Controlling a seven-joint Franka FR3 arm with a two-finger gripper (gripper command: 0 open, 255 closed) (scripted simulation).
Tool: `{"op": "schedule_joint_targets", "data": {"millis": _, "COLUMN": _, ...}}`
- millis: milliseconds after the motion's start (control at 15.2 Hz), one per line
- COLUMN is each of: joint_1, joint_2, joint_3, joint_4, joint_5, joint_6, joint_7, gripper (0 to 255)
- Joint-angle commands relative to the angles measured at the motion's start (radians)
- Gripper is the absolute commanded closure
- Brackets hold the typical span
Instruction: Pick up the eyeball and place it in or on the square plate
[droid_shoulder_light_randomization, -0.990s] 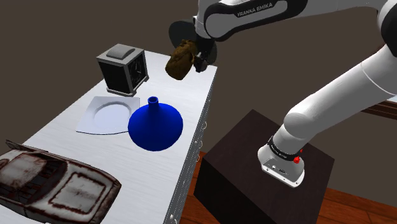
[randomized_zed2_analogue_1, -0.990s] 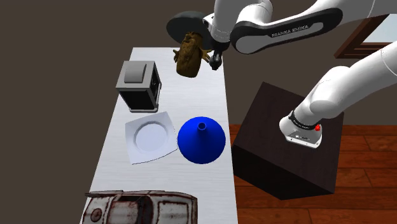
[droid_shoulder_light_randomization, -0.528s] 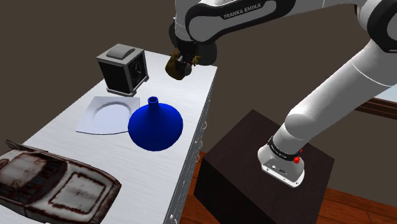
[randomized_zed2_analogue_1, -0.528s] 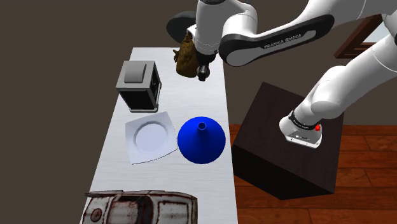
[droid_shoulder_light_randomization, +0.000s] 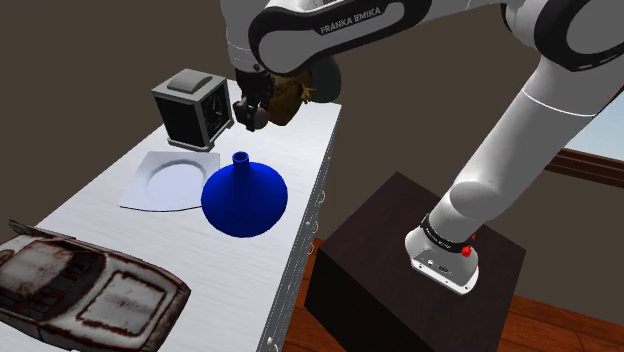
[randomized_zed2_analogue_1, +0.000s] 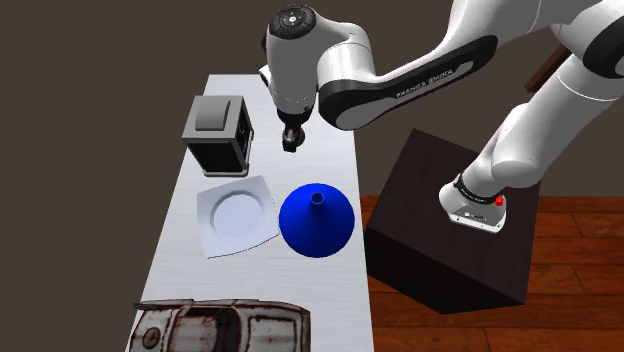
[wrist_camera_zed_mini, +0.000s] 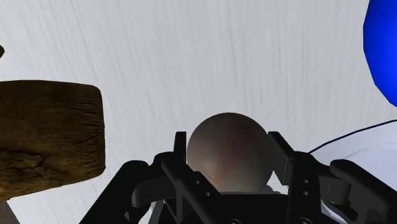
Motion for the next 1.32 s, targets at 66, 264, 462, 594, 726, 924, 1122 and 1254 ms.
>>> {"op": "schedule_joint_targets", "data": {"millis": 66, "joint_1": 0.047, "joint_2": 0.106, "joint_3": 0.031, "joint_4": 0.117, "joint_5": -0.066, "joint_6": -0.045, "joint_7": 0.094, "gripper": 255}}
{"op": "schedule_joint_targets", "data": {"millis": 264, "joint_1": 0.109, "joint_2": 0.213, "joint_3": 0.047, "joint_4": 0.241, "joint_5": -0.129, "joint_6": -0.098, "joint_7": 0.172, "gripper": 255}}
{"op": "schedule_joint_targets", "data": {"millis": 462, "joint_1": 0.186, "joint_2": 0.325, "joint_3": 0.051, "joint_4": 0.383, "joint_5": -0.19, "joint_6": -0.161, "joint_7": 0.237, "gripper": 255}}
{"op": "schedule_joint_targets", "data": {"millis": 594, "joint_1": 0.244, "joint_2": 0.403, "joint_3": 0.047, "joint_4": 0.49, "joint_5": -0.229, "joint_6": -0.208, "joint_7": 0.272, "gripper": 255}}
{"op": "schedule_joint_targets", "data": {"millis": 726, "joint_1": 0.31, "joint_2": 0.486, "joint_3": 0.038, "joint_4": 0.611, "joint_5": -0.265, "joint_6": -0.26, "joint_7": 0.298, "gripper": 255}}
{"op": "schedule_joint_targets", "data": {"millis": 924, "joint_1": 0.425, "joint_2": 0.625, "joint_3": 0.016, "joint_4": 0.835, "joint_5": -0.315, "joint_6": -0.353, "joint_7": 0.318, "gripper": 255}}
{"op": "schedule_joint_targets", "data": {"millis": 1122, "joint_1": 0.49, "joint_2": 0.711, "joint_3": -0.002, "joint_4": 0.958, "joint_5": -0.341, "joint_6": -0.388, "joint_7": 0.324, "gripper": 255}}
{"op": "schedule_joint_targets", "data": {"millis": 1254, "joint_1": 0.481, "joint_2": 0.708, "joint_3": -0.001, "joint_4": 0.923, "joint_5": -0.342, "joint_6": -0.36, "joint_7": 0.332, "gripper": 255}}
